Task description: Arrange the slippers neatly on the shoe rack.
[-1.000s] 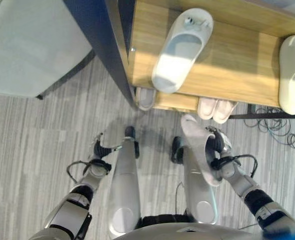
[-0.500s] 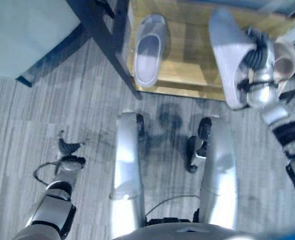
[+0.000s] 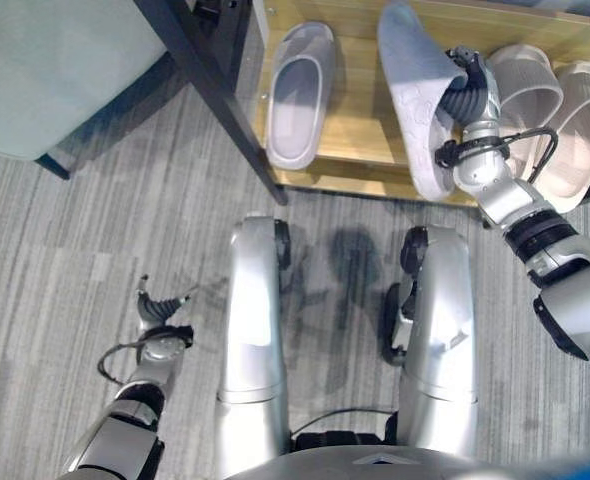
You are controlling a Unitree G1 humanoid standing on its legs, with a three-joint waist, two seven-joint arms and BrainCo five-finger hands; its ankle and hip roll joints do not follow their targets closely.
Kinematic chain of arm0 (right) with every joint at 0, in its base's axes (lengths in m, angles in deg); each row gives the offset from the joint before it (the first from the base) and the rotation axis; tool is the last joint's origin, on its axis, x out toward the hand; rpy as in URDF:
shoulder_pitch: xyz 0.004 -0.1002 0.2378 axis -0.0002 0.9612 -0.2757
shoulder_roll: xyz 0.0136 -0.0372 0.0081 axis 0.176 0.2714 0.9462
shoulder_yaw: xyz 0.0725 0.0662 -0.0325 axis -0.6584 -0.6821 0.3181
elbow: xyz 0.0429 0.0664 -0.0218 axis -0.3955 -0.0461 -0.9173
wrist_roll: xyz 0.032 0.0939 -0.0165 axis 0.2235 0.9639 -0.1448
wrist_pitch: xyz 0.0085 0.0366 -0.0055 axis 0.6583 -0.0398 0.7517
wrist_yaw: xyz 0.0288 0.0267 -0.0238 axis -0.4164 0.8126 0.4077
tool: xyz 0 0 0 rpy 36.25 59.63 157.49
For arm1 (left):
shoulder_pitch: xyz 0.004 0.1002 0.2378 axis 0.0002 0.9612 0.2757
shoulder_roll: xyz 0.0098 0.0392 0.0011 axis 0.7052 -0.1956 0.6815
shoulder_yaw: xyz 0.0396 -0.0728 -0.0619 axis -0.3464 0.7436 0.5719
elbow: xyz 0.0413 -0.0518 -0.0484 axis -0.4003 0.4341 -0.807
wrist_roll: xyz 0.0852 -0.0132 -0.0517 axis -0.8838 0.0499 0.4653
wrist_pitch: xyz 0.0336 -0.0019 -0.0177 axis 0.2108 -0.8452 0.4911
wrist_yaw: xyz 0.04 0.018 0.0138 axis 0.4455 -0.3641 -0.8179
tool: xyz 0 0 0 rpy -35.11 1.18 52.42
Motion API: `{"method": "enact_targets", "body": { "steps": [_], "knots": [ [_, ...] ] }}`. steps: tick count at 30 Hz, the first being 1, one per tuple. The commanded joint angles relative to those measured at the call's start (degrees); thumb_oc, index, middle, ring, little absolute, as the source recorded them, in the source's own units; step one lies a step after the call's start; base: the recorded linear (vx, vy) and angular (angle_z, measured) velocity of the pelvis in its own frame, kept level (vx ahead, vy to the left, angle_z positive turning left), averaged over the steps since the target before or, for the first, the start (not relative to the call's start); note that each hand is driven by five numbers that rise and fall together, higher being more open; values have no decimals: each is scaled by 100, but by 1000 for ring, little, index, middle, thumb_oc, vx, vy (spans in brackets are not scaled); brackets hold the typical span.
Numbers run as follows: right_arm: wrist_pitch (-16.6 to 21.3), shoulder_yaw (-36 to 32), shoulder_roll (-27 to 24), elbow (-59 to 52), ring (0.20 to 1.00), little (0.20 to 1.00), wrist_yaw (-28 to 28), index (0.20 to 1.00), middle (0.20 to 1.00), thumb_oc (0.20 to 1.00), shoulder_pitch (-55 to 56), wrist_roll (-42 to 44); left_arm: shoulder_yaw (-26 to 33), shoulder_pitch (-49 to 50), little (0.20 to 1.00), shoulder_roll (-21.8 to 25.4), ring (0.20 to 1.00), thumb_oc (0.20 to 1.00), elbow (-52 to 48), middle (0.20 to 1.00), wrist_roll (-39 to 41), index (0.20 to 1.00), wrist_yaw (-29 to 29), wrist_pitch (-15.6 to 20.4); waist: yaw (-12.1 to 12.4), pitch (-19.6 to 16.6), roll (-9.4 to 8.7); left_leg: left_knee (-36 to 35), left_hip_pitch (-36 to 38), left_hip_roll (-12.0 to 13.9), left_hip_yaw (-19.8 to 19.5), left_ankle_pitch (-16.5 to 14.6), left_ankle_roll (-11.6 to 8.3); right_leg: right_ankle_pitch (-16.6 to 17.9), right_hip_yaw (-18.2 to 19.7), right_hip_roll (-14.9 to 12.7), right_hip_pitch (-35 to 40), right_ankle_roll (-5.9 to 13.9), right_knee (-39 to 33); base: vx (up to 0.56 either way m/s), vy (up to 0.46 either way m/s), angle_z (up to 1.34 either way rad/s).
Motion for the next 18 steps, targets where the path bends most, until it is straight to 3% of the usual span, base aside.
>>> {"method": "enact_targets", "body": {
  "steps": [1,4,8,18],
  "knots": [
    [166,97,-109,-489,200,200,-62,200,200,200,-957,139,-172,0,1000,165,1000,1000,-44,1000,61,1000,-15,128,319,117,87,-132,479,-37,-126,-701,530,367,552,232,290,-590,-132,9,35,-2],
    [18,401,525,837,200,200,115,200,200,200,-1708,531,-472,-205,1000,123,1000,1000,204,1000,91,1000,246,97,406,117,49,-82,479,-25,-170,-719,491,412,563,221,299,-562,-111,10,51,-3],
    [-209,510,961,1750,200,200,172,200,200,200,-1950,645,-727,-405,1000,-59,1000,1000,395,1000,19,1000,287,-22,440,117,63,-27,479,-15,-171,-795,506,407,561,197,295,-568,-127,0,64,-1],
    [-370,461,1575,2430,200,200,-260,200,200,200,-2011,577,-987,-380,1000,-379,1000,1000,622,1000,-158,1000,175,-208,487,117,130,235,479,18,-101,-1013,582,455,569,201,359,-523,-76,7,70,-3]
  ]
}}
